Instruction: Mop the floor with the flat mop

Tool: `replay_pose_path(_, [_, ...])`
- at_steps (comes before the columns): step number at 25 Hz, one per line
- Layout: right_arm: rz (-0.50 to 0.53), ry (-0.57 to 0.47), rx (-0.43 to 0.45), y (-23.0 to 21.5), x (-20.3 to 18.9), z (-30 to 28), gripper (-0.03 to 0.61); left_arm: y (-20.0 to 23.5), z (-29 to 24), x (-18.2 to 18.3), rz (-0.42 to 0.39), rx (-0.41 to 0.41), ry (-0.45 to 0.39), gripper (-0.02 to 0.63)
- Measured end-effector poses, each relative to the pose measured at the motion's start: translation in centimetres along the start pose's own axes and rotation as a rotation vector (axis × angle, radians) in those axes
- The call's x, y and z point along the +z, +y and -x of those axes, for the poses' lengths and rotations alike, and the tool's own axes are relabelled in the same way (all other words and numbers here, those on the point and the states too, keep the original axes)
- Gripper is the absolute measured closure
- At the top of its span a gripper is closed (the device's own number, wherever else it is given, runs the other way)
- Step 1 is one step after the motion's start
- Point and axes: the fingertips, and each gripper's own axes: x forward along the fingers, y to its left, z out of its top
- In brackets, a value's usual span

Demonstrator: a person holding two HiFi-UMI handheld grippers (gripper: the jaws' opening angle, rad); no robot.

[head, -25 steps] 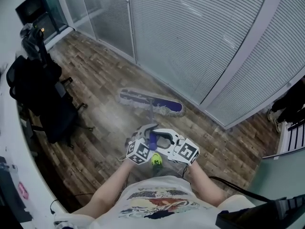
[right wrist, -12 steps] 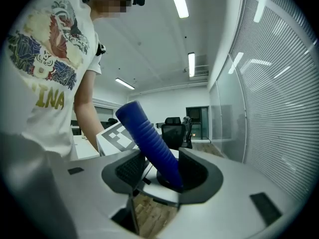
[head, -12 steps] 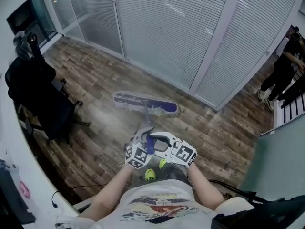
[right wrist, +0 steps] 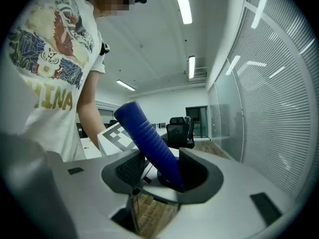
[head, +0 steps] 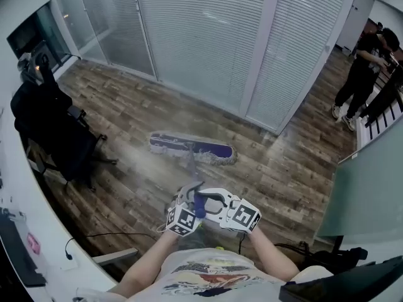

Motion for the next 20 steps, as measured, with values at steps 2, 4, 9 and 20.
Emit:
replay_pose_path(2, [0.004,-0.008,-0.009,3.1,-0.6,2.3,0.373,-3.7,1.1,0.6,0.002,0.001,-0.009,0.517])
replay_pose_path(4, [0.024,0.006,-0.006,6.1,-1.5,4.2,0.373,-7.1,2.2,0.9,-0.010,-0.005,-0.007,0.517])
replay_pose_path(9, [-0.005,-0.003,-0.006,13.1,-2.1,7.5,0.373,-14.3,5.8,1.5,-0.006,-0.022,0.002,0.517])
replay_pose_path(20, [-0.010,-0.006,0.033,18.6,-2.9,9.6,0.368,-19.5,8.8,1.7,-0.005,-0.039,-0.010,0.514])
